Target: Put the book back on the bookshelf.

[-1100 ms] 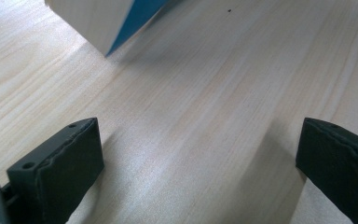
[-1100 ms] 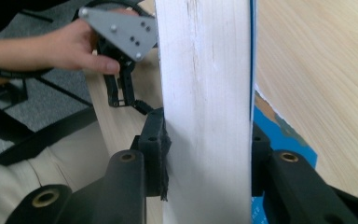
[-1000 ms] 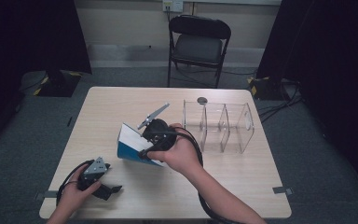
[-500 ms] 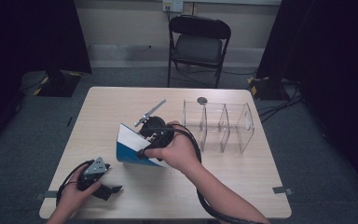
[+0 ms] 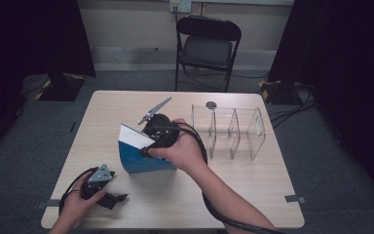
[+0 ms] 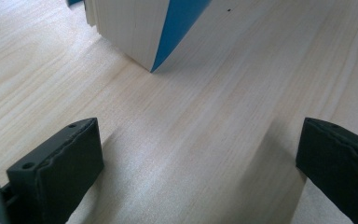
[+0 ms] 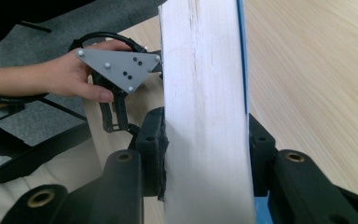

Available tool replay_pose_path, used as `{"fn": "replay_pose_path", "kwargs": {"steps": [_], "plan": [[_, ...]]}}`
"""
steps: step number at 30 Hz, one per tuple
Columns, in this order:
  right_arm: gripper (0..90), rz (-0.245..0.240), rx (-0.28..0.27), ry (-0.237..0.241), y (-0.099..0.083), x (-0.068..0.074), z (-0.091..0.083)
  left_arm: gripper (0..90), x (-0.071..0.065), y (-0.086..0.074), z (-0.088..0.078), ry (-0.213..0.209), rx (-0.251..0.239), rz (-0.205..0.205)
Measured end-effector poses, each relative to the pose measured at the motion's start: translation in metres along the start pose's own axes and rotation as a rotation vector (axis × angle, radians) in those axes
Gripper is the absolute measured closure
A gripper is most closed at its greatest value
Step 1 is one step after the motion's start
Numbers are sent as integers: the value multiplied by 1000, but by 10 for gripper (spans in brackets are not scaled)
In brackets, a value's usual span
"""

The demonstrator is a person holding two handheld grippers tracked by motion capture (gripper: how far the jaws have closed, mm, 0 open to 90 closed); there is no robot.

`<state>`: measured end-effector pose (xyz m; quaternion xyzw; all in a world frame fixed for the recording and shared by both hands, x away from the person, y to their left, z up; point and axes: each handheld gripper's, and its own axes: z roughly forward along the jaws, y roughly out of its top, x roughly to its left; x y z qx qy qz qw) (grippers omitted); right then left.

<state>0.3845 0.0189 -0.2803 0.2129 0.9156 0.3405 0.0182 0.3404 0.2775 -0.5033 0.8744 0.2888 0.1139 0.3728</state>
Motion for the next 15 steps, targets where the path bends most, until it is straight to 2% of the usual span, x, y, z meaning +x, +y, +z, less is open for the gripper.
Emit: {"fn": "replay_pose_path", "kwargs": {"steps": [2, 6, 15], "plan": [[590, -20, 0, 9, 1, -2, 1, 0, 0, 0, 0, 2, 0, 2], [586, -75, -12, -8, 5, -5, 3, 0, 1, 0, 0, -2, -2, 1], [568, -117, -16, -3, 14, -19, 7, 0, 0, 0, 0, -1, -3, 1]]}}
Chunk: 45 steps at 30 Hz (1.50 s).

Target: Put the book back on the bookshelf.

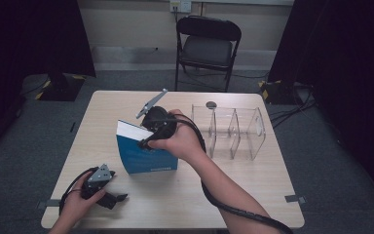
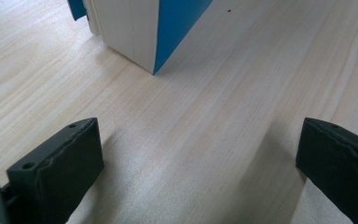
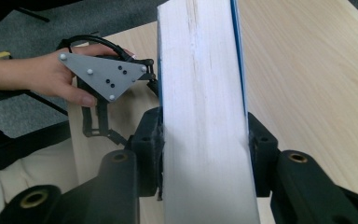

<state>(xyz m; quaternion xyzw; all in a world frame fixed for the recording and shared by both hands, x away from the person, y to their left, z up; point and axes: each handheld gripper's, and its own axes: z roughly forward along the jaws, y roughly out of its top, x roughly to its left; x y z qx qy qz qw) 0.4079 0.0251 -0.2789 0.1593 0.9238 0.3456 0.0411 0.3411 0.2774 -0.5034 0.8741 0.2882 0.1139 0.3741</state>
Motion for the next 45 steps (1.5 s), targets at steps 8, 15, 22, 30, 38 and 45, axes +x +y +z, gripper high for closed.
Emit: {"fn": "replay_pose_path", "kwargs": {"steps": [8, 15, 22, 30, 38, 45], "plan": [[547, -36, -5, -16, 5, -8, 3, 0, 0, 0, -1, 0, 11, 2], [536, -64, -17, -21, 6, -13, 4, 0, 0, 0, 0, -2, -1, 3], [539, -55, -18, -7, 9, -21, 7, 0, 0, 0, 0, -2, -1, 2], [489, -52, -40, -1, 7, -27, 11, 0, 0, 0, 0, -3, -2, 2], [470, -37, -33, 24, 4, -30, 18, 0, 0, 0, 0, -3, -1, 3], [608, -15, -9, 64, 5, -25, 17, 0, 1, 0, 0, -6, -2, 0]]}}
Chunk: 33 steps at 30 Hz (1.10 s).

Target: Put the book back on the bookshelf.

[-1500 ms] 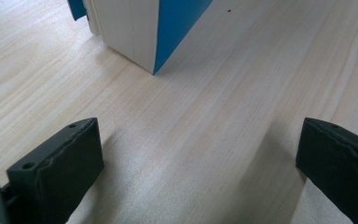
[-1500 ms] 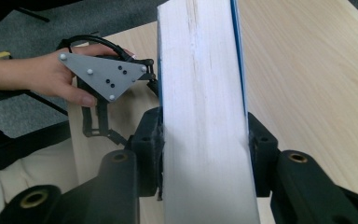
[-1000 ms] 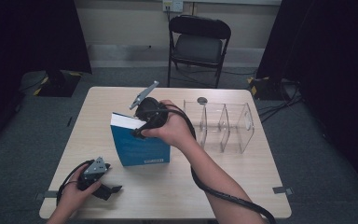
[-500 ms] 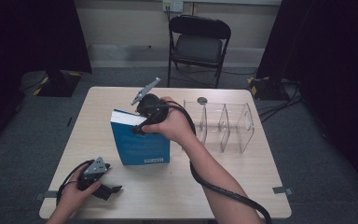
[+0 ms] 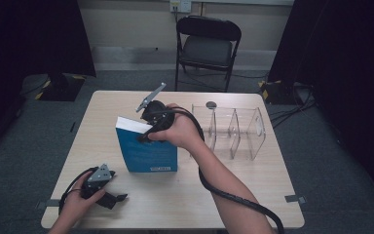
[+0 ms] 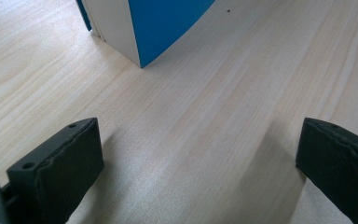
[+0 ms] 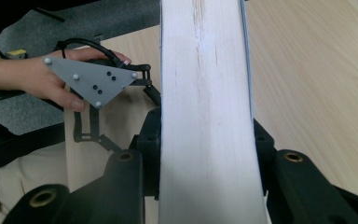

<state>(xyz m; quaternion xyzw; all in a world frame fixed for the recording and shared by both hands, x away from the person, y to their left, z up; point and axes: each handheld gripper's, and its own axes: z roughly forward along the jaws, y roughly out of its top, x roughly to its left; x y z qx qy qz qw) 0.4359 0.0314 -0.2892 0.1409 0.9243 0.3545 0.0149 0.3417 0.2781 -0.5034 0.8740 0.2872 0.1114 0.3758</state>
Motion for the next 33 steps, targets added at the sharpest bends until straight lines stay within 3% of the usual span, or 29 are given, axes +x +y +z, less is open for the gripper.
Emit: {"fn": "replay_pose_path", "kwargs": {"steps": [5, 8, 14, 21, 26, 28, 33], "plan": [[614, 47, 17, -7, 0, 7, -1, 0, 0, 1, -1, -2, 13, 8], [615, 118, 31, -10, -1, 12, -4, 0, 1, 1, -1, -2, 16, 8], [613, 197, 32, -6, -8, 22, -15, 0, 1, 1, -1, -4, 15, 13], [605, 149, 28, -59, -19, 27, -19, 0, 1, 1, -1, -2, 16, 18], [589, 75, 6, -47, -20, 30, -18, 0, 1, 1, -1, 1, 14, 17], [580, 71, 0, -63, -21, 30, -18, 0, 0, 0, 0, 3, 3, 12], [534, 31, 24, -97, -21, 29, -18, 0, 0, 0, -1, 5, 16, 14]]}}
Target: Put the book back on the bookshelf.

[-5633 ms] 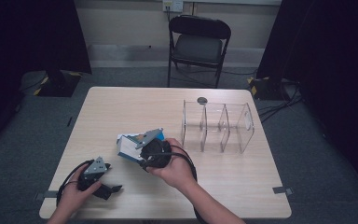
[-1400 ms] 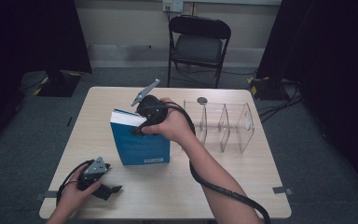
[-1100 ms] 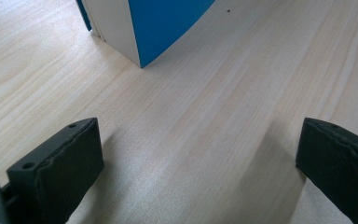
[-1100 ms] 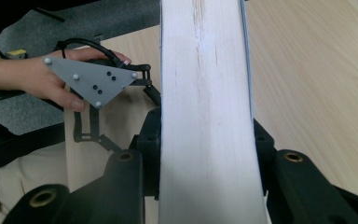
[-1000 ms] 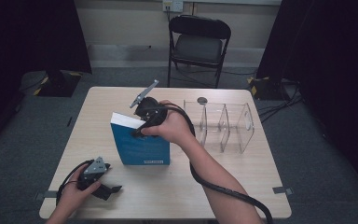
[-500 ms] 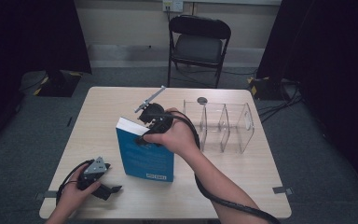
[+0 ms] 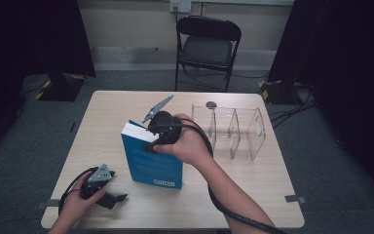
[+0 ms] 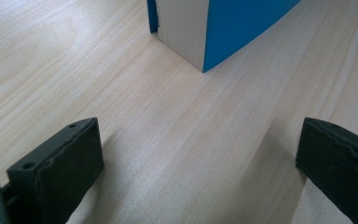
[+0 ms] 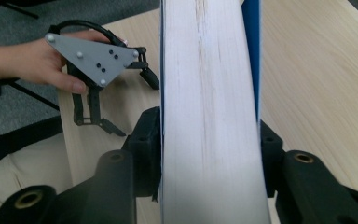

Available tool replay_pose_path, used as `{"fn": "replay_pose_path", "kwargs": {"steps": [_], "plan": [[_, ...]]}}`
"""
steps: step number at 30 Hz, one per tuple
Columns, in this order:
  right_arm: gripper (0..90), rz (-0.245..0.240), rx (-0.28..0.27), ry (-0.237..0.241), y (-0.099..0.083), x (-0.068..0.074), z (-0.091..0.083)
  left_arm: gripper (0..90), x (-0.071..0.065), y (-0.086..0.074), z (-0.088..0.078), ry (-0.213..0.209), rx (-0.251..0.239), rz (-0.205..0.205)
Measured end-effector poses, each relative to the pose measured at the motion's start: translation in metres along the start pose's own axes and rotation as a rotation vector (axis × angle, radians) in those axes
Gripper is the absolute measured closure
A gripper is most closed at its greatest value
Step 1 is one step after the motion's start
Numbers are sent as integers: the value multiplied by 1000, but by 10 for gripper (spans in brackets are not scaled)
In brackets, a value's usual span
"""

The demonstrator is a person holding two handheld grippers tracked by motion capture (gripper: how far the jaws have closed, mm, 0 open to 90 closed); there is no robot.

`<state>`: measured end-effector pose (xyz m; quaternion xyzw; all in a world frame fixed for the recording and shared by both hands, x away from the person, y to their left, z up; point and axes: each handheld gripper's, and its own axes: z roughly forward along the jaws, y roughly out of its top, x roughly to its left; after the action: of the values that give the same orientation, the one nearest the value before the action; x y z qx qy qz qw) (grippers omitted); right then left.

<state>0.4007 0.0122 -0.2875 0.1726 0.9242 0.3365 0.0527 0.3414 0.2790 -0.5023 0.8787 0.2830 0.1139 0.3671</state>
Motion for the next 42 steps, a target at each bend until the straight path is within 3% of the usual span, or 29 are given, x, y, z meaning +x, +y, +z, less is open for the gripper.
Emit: {"fn": "replay_pose_path", "kwargs": {"steps": [9, 13, 20, 26, 28, 30, 33, 34, 42], "plan": [[512, -12, 0, 27, -5, -3, -3, 0, 0, 0, 0, 0, 0, 1], [479, -18, 53, 28, -8, -4, -4, 0, 0, -1, 1, -1, -16, -2], [493, -38, 44, 34, -16, -5, 2, 0, 0, 0, 1, 1, -15, 1], [547, -12, 58, 78, -19, -7, 8, 0, -1, -1, 1, 6, -17, -3], [551, -33, 65, 64, -19, -6, 8, 0, 0, 0, 1, 6, -6, 0], [550, -17, 67, 62, -19, -6, 8, 0, 0, -1, 1, 2, -19, -3], [485, -20, 88, 26, -20, -4, 9, 0, 0, -1, 2, 2, -20, -3], [479, -50, 116, 12, -21, -4, 10, 0, 0, -1, 2, 2, -20, -3], [563, -59, 99, 48, -22, -3, 9, 0, 0, -1, 2, 3, -20, -2]]}}
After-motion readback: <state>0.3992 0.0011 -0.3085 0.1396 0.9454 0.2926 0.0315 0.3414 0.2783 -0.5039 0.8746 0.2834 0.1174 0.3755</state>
